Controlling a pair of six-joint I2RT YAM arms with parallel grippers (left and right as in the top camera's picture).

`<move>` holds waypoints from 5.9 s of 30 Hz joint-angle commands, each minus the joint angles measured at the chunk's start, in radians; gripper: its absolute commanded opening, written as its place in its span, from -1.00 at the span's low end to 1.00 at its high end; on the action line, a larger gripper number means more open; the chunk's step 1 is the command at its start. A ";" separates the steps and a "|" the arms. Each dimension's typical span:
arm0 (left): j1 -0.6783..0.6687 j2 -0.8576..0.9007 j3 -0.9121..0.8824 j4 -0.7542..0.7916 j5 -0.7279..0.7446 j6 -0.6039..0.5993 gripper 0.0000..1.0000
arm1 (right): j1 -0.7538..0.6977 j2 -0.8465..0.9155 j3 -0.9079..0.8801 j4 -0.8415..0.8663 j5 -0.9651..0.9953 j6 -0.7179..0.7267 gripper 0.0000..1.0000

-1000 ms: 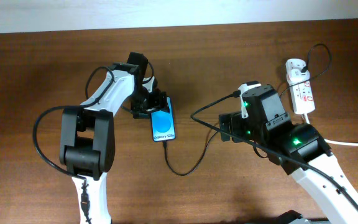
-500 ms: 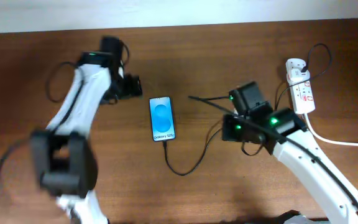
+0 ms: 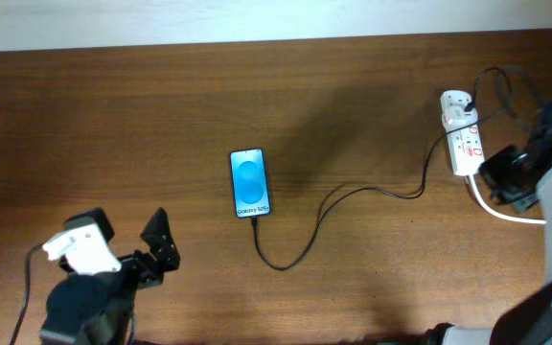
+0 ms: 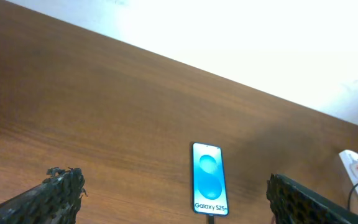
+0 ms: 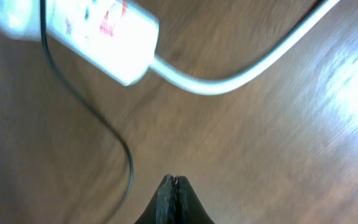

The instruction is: Plug charger to phone and switch on socket

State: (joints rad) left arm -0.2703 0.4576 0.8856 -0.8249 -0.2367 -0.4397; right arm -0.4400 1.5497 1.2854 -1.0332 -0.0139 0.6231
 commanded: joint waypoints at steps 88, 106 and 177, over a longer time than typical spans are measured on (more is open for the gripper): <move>0.151 -0.376 -0.020 -0.430 -0.048 -0.016 0.99 | 0.034 0.961 0.781 -0.086 -0.369 0.087 -0.92; 0.233 -0.448 -0.009 -0.432 -0.048 -0.016 0.98 | -0.148 0.419 0.782 -0.203 -0.340 0.046 -0.91; 0.278 -0.452 -0.877 0.744 0.208 0.323 0.97 | 0.367 -0.967 0.372 0.353 -0.340 -0.384 0.62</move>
State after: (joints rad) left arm 0.0017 0.0109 0.0120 -0.0776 -0.0238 -0.2455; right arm -0.0811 0.5953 1.6566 -0.6823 -0.3561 0.2646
